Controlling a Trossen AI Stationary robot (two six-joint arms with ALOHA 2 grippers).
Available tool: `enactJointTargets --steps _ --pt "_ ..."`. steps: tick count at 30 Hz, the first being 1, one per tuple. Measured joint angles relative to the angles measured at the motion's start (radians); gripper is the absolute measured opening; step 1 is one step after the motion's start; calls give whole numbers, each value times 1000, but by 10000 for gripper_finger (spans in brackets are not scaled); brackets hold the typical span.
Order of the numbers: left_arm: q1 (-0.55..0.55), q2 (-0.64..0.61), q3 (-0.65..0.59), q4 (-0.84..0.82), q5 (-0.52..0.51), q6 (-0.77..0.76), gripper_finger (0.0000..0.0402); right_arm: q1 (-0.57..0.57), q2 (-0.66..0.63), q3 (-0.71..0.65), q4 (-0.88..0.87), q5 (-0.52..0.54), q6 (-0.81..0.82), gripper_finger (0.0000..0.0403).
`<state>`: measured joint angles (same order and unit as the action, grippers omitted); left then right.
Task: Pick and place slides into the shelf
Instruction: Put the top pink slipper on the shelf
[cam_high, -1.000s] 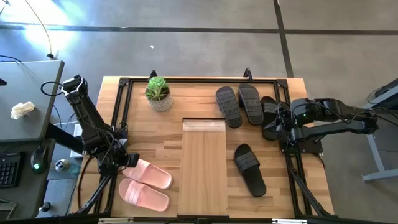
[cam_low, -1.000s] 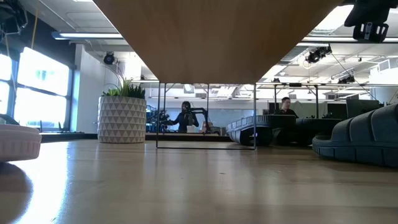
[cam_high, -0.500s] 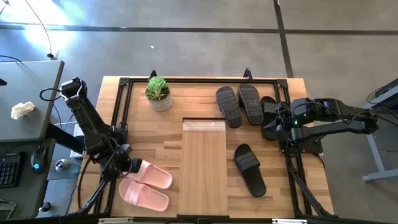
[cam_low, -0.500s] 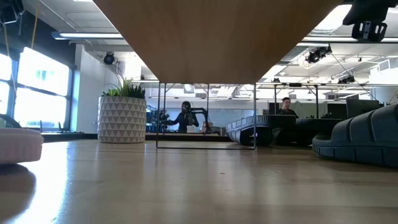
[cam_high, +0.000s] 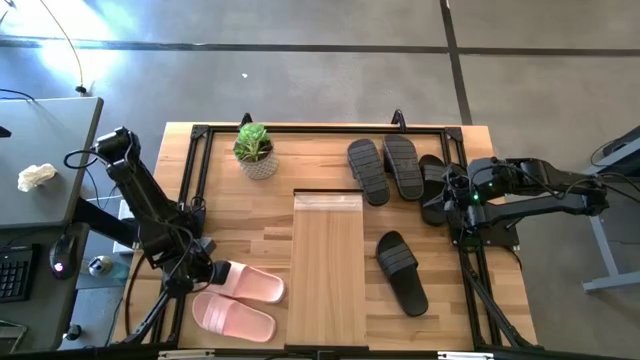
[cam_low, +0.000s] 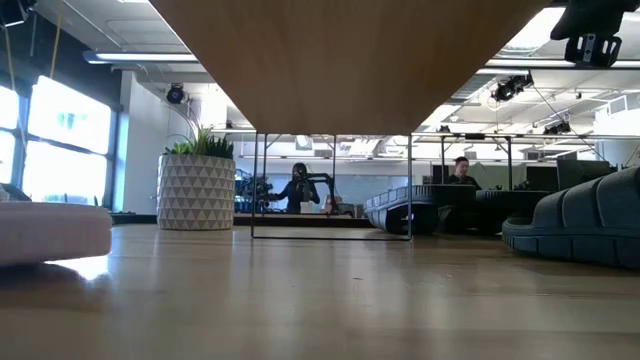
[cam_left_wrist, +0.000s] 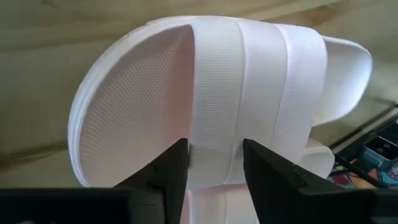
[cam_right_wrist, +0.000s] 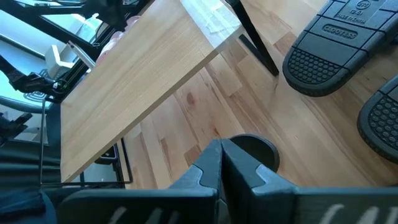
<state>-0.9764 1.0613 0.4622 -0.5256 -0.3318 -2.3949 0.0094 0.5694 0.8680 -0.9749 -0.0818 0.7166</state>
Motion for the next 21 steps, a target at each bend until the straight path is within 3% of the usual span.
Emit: enactJointTargets --steps 13,21 --pt "1 42 -1 -2 -127 15 10 0 0 0 0 0 0 0" --pt "1 69 0 -8 -114 27 23 0 0 0 1 0 6 0"
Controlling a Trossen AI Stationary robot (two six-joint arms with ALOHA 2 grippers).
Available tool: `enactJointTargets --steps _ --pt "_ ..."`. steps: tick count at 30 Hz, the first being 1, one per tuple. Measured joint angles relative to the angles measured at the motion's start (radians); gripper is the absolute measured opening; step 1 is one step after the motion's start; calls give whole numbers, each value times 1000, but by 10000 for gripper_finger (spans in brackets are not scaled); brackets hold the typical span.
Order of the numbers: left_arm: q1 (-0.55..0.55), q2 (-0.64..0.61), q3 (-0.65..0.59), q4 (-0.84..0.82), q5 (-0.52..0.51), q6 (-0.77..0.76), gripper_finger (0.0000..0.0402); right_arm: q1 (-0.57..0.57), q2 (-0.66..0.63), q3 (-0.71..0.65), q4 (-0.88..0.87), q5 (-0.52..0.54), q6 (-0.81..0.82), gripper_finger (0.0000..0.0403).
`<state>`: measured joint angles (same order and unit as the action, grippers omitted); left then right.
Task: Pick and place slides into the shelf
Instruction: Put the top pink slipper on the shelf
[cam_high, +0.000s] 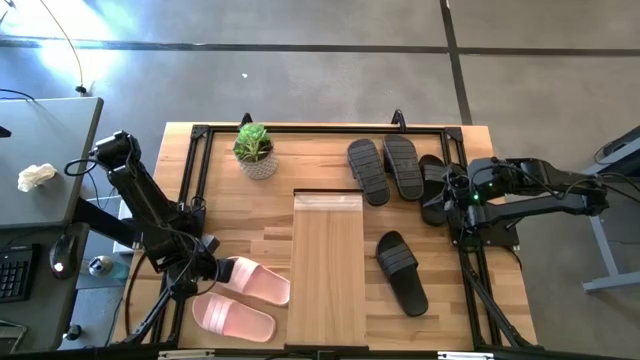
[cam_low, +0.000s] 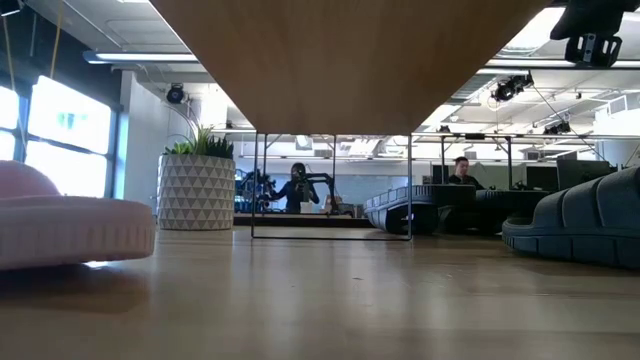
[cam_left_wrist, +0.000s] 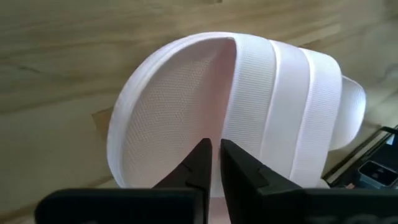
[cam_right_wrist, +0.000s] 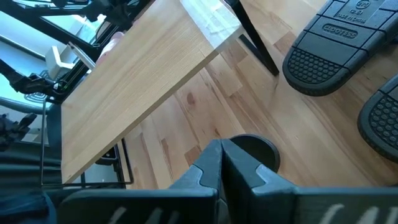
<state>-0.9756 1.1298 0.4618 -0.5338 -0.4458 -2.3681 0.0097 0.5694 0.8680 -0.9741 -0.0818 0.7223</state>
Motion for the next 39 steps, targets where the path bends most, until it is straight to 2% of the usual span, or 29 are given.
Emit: enactJointTargets --steps 7,10,13,20,23,26,30,35,39 --pt "0 -16 0 69 -5 80 24 0 0 0 0 0 2 0" --pt "0 -30 0 2 60 46 36 0 0 0 0 0 2 0" --pt "-1 -51 0 -66 91 -40 59 0 0 0 0 0 20 0" --pt "1 -127 -4 -63 3 18 130 0 0 0 -1 -10 36 0" --pt "-1 -147 -67 37 6 8 155 0 0 0 0 -11 37 0" --pt "0 -147 -180 291 0 5 173 0 0 0 -1 -14 39 0" --pt "0 -147 -284 585 -115 77 187 0 0 0 -1 -14 40 0" --pt "0 -147 -303 588 -131 90 188 0 0 0 0 -5 40 0" --pt "0 -146 -303 584 -150 95 171 0 0 0 -1 6 38 0"
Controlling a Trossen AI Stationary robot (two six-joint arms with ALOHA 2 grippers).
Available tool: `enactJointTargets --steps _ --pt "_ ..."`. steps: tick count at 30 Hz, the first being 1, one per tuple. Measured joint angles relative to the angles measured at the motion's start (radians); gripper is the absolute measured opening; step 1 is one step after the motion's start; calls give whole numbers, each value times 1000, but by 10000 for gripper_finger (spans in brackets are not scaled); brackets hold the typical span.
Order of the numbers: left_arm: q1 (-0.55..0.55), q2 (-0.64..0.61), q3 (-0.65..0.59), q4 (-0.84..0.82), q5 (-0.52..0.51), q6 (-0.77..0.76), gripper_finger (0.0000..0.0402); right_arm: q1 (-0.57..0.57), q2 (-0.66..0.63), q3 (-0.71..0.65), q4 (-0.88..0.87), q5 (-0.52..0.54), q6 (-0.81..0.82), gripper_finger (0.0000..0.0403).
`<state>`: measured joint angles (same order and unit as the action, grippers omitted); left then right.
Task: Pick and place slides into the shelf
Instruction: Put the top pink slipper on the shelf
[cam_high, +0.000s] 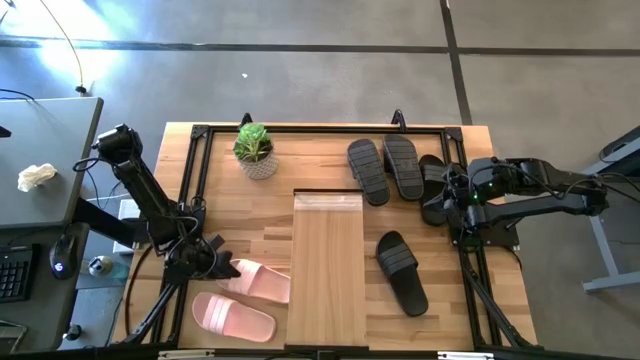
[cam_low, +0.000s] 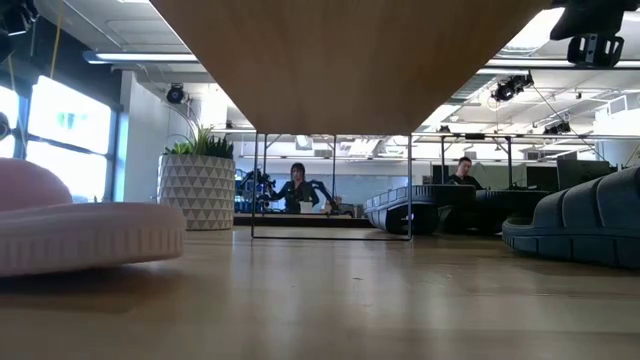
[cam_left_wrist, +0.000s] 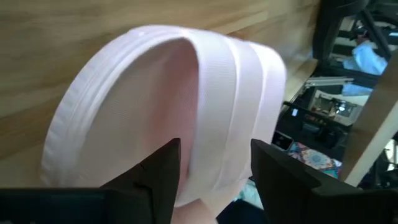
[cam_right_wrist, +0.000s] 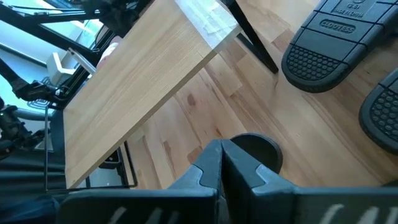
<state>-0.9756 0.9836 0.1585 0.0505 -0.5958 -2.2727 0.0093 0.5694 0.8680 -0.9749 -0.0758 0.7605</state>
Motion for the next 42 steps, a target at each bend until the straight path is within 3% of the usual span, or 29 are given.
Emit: enactJointTargets --steps 5,12,18,29,35,38,42 --pt "1 0 0 -10 -8 -1 119 0 0 0 0 19 -1 0" --pt "1 1 0 -20 -73 -1 11 0 0 0 0 29 -2 0" --pt "0 1 0 -24 -102 -1 11 0 0 0 0 40 -2 0" --pt "0 -3 0 0 -358 -9 2 0 0 0 0 40 1 0" --pt "1 -38 25 -20 -436 17 1 0 0 0 0 39 0 0" --pt "2 -58 99 -135 -427 51 1 0 0 0 0 39 -1 0" --pt "2 -60 263 -465 -321 27 0 0 0 0 0 43 -2 0"
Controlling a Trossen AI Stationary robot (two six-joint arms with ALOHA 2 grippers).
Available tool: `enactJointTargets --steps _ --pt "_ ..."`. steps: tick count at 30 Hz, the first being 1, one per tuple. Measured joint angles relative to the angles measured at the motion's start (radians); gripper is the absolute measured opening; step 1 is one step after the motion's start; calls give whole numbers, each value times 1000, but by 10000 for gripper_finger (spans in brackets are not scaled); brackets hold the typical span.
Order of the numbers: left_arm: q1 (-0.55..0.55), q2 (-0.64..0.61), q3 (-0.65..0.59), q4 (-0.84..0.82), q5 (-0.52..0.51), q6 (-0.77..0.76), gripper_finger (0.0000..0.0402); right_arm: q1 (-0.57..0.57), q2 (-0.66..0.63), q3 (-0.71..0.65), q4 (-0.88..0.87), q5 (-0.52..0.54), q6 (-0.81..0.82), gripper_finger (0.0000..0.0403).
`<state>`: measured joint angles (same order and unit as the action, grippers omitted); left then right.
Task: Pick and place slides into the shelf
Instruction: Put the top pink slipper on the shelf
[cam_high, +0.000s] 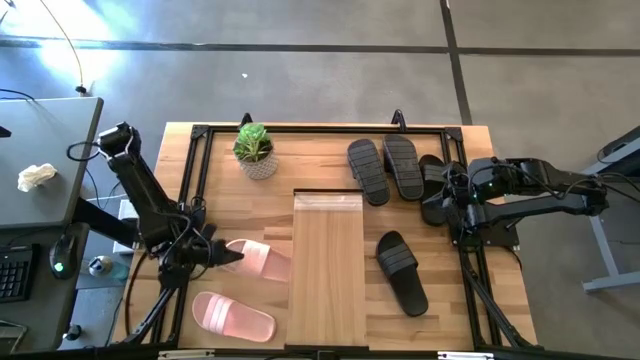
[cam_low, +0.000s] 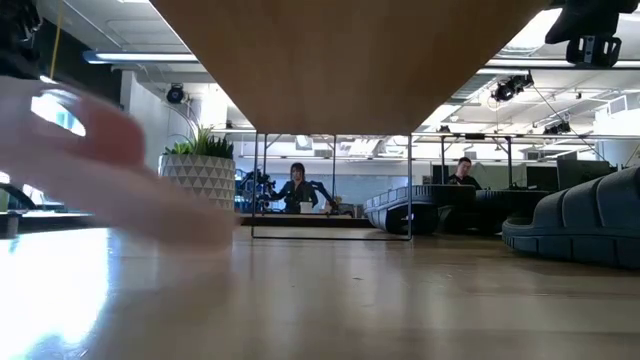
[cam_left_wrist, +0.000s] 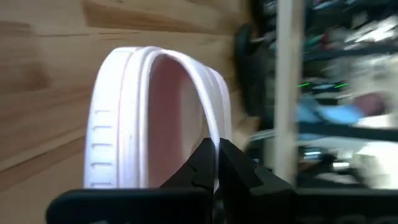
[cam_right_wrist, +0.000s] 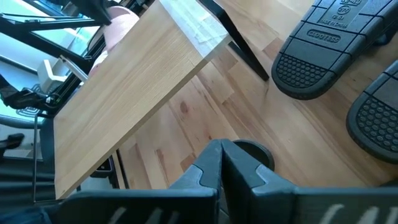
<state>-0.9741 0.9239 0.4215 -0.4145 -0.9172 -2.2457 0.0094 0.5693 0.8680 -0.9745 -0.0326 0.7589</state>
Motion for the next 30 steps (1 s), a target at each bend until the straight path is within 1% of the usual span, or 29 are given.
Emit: enactJointTargets --steps 5,8,11,14,16,18,22,24,27,30 --pt "0 16 243 -485 135 -93 0 0 0 0 0 3 0 0" --pt "0 32 385 -725 189 -135 0 0 0 0 5 3 0 0" --pt "0 56 513 -908 197 -148 0 0 0 0 16 3 1 0" --pt "0 72 638 -1040 164 -133 0 0 0 0 24 3 1 0" --pt "-1 75 716 -1106 139 -107 0 0 0 0 23 3 2 0" --pt "-1 75 784 -1147 93 -65 0 0 0 0 23 3 3 0" --pt "-1 75 885 -1152 -56 45 0 0 0 0 23 0 20 0" --pt "0 74 915 -1131 -123 102 0 0 0 0 23 -2 25 0" --pt "-1 74 926 -1078 -205 165 0 0 0 0 23 -3 26 0" --pt "0 75 926 -1056 -243 181 0 0 0 0 30 -5 26 0"
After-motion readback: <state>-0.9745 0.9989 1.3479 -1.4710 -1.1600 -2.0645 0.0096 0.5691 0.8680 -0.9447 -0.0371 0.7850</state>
